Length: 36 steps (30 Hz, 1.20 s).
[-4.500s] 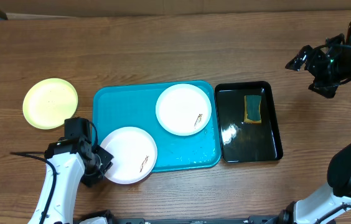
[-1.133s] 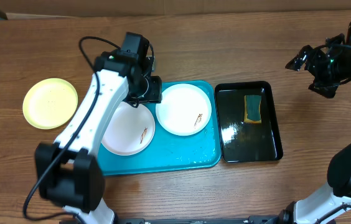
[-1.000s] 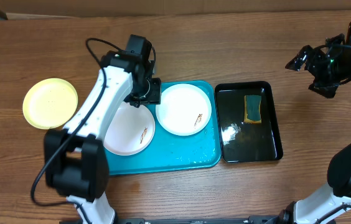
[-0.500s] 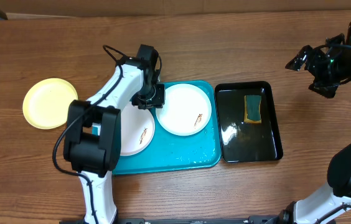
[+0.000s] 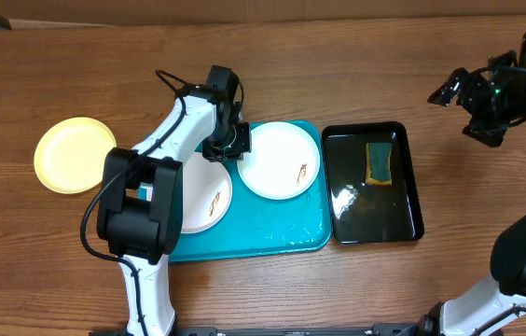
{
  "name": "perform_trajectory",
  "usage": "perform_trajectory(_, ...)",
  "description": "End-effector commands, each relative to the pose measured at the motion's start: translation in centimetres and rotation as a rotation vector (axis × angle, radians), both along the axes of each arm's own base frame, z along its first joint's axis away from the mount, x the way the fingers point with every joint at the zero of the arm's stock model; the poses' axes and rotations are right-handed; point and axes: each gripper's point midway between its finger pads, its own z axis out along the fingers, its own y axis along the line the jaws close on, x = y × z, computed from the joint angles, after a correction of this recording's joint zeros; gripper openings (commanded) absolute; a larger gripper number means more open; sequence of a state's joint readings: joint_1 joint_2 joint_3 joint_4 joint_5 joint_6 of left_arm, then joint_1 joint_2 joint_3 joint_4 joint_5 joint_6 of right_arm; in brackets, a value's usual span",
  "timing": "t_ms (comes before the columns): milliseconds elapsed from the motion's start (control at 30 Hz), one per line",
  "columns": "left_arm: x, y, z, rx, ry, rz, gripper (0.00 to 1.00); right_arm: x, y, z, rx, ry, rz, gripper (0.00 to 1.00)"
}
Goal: Clean dirty plates on tray and stack at the side
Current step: 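Move the left gripper to the right white plate's rim and grip it, then lower the right gripper into the black tray and grasp the sponge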
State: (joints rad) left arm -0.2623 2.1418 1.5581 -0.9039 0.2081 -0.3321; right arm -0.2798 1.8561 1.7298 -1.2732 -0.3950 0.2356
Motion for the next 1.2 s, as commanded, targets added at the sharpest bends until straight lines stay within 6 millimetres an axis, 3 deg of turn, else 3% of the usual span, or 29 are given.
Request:
perform_trajectory(0,0.3,-1.1,-0.4,-0.037,0.018,0.059,0.04,1.3,-0.6,1.9,-0.039,-0.092,-0.003,1.0)
perform_trajectory(167,0.5,-1.7,0.5,-0.04,-0.012,0.045,0.04,2.3,-0.9,2.3,-0.053,-0.139,-0.003,1.0)
perform_trajectory(333,0.8,-0.5,2.0,0.084,-0.075,0.088,0.04,2.3,-0.9,2.3,-0.051,-0.139,-0.004,1.0)
perform_trajectory(500,0.8,0.5,3.9,0.238,-0.154,0.142,0.04,2.1,1.0,2.9,0.046,-0.149,0.033,1.0)
perform_trajectory(567,0.7,0.9,4.5,0.304,-0.189,0.16,0.04,1.5,2.0,2.6,0.029,-0.133,0.097,0.89)
perform_trajectory(733,0.1,-0.1,4.9,0.337,-0.208,0.156,0.04,-0.7,4.1,0.6,-0.153,-0.001,0.202,0.89)
perform_trajectory(900,-0.7,0.6,4.8,0.373,-0.178,0.195,0.04,-3.0,6.5,-1.5,-0.334,0.122,0.29,0.89)
perform_trajectory(1167,-1.0,0.8,4.6,0.38,-0.166,0.189,0.04,-5.3,9.9,-7.3,-0.415,0.193,0.39,0.89)
